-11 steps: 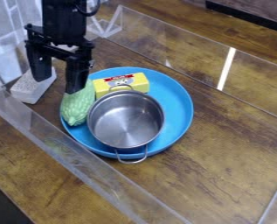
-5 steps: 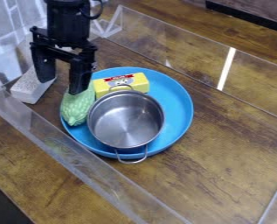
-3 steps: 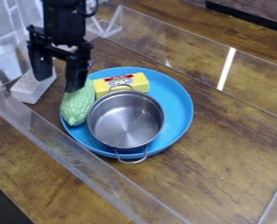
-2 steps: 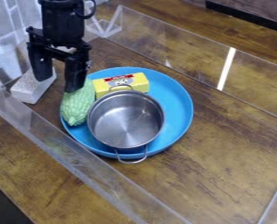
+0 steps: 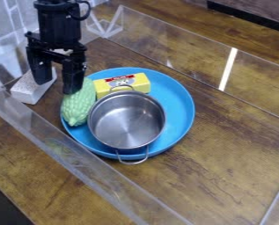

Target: Put the white object in the blue tray

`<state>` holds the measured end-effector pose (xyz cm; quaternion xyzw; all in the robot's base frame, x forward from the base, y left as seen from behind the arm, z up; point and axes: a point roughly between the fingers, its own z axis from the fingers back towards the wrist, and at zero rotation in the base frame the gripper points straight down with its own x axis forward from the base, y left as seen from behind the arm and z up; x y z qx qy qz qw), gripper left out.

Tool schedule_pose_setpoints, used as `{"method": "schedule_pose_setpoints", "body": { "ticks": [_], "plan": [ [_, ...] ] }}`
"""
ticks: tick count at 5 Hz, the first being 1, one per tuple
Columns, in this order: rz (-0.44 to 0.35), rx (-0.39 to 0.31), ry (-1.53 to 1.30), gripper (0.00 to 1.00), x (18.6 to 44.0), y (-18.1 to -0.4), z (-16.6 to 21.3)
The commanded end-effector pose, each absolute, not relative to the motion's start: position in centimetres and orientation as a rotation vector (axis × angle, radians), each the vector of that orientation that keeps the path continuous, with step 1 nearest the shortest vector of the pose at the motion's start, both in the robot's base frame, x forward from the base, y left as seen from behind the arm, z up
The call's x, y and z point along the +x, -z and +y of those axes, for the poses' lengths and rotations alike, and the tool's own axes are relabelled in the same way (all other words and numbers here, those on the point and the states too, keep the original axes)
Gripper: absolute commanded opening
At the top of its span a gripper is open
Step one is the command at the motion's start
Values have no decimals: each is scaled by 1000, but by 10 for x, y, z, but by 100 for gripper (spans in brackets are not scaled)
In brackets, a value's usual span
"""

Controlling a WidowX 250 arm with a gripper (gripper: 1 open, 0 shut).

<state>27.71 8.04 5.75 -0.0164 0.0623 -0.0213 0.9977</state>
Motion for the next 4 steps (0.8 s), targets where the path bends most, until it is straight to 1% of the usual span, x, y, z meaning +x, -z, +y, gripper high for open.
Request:
{"method": "schedule_pose_setpoints", "body": {
  "ticks": [1,3,4],
  "plan": [
    [88,-15,26,100,282,-58,101],
    [88,-12,72,100,287,-45,103],
    [85,-17,89,100,289,-43,103]
  ]
}}
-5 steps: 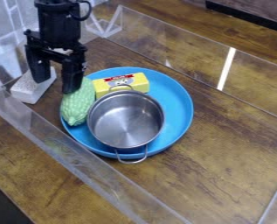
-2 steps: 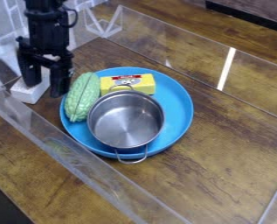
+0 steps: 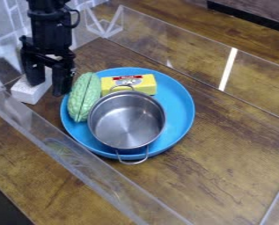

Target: Put the white object in the blue tray

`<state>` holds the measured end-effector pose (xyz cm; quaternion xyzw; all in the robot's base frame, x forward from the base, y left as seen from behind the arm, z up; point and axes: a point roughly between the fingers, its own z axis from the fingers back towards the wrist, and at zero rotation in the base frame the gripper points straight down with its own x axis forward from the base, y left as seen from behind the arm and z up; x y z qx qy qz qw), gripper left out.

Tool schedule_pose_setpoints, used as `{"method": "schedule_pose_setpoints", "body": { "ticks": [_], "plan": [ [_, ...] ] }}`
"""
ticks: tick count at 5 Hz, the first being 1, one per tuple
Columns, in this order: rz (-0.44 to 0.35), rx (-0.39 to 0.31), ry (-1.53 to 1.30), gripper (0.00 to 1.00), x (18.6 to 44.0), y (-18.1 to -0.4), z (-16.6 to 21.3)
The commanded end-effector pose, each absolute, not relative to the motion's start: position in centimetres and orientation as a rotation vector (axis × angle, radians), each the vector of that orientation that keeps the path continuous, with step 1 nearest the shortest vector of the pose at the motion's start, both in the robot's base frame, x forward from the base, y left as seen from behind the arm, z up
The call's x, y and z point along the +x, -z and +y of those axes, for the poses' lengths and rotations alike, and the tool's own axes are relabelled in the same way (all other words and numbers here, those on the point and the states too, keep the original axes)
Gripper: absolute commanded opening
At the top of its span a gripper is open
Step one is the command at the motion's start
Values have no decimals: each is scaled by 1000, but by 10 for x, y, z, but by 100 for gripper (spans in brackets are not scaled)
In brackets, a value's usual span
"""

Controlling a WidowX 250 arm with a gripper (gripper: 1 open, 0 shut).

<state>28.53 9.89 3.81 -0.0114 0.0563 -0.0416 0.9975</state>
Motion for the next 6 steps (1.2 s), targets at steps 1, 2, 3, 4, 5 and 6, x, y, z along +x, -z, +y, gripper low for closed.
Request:
{"method": "schedule_pose_setpoints", "body": {
  "ticks": [1,2,3,4,5,6],
  "plan": [
    [86,-21,101,100,291,-39,104],
    [89,-25,112,100,291,-34,104],
    [92,-28,125,100,292,-29,105],
    [95,-29,139,100,293,-24,106],
    [91,-31,140,100,294,-24,104],
    [88,-34,141,100,295,-24,101]
  ]
}}
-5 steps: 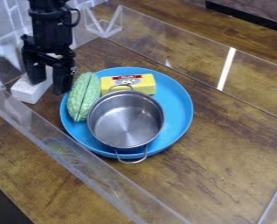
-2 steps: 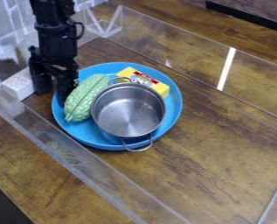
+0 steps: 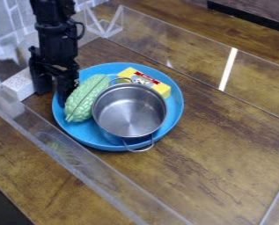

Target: Put the white object in the blue tray

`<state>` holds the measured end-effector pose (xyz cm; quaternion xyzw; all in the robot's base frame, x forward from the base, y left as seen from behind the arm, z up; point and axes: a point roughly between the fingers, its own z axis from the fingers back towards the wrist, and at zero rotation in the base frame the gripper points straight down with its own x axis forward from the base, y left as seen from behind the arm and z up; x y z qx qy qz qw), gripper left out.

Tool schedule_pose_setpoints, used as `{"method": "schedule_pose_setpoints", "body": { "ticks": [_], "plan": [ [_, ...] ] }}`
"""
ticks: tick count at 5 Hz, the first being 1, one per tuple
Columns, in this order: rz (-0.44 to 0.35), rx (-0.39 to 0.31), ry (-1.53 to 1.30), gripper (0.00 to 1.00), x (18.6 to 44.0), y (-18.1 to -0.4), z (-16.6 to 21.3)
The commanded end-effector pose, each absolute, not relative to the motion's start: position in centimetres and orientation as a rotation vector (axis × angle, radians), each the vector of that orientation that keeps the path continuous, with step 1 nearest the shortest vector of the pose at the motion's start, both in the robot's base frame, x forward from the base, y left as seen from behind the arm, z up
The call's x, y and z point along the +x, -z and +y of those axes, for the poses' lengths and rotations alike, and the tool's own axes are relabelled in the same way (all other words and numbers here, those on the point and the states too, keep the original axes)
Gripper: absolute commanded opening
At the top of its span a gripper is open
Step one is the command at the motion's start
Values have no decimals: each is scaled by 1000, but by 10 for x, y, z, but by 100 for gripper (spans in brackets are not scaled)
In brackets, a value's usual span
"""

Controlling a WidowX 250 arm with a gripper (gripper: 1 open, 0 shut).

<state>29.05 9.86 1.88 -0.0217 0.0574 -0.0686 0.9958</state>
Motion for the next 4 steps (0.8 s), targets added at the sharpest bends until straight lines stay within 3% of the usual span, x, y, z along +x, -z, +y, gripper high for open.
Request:
{"method": "schedule_pose_setpoints", "body": {
  "ticks": [1,4],
  "plan": [
    [84,-36,143,100,297,-24,99],
    [72,-45,148,100,301,-24,92]
  ]
}}
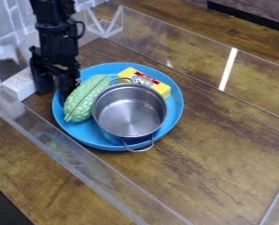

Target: Put the white object in the blue tray

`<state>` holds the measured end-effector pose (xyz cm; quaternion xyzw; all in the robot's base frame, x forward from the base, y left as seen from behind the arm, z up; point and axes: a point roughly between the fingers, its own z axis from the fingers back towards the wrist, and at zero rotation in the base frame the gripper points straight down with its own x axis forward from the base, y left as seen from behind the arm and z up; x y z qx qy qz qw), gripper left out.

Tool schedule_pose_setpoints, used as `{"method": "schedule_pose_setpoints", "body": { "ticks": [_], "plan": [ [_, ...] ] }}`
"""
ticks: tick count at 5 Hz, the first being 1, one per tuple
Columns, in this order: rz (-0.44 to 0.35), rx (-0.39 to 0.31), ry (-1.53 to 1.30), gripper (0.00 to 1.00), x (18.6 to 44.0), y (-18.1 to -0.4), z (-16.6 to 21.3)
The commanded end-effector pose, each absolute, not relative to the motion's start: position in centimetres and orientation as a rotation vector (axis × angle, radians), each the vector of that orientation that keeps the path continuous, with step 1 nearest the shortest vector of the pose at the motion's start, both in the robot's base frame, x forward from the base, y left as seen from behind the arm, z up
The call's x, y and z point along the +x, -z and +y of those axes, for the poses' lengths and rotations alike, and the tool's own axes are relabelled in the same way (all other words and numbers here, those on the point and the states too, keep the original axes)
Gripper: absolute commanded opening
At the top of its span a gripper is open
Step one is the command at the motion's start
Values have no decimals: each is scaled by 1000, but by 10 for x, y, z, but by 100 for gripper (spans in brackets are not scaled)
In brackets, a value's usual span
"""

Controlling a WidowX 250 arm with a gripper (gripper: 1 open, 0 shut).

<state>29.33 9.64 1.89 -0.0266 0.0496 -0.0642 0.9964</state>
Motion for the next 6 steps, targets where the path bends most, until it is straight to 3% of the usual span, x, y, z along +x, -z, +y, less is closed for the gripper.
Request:
{"method": "schedule_pose_setpoints", "body": {
  "ticks": [1,5,6],
  "plan": [
    [68,-48,150,100,301,-24,89],
    [35,-57,222,100,312,-24,70],
    [35,-60,236,0,312,-23,66]
  ]
}}
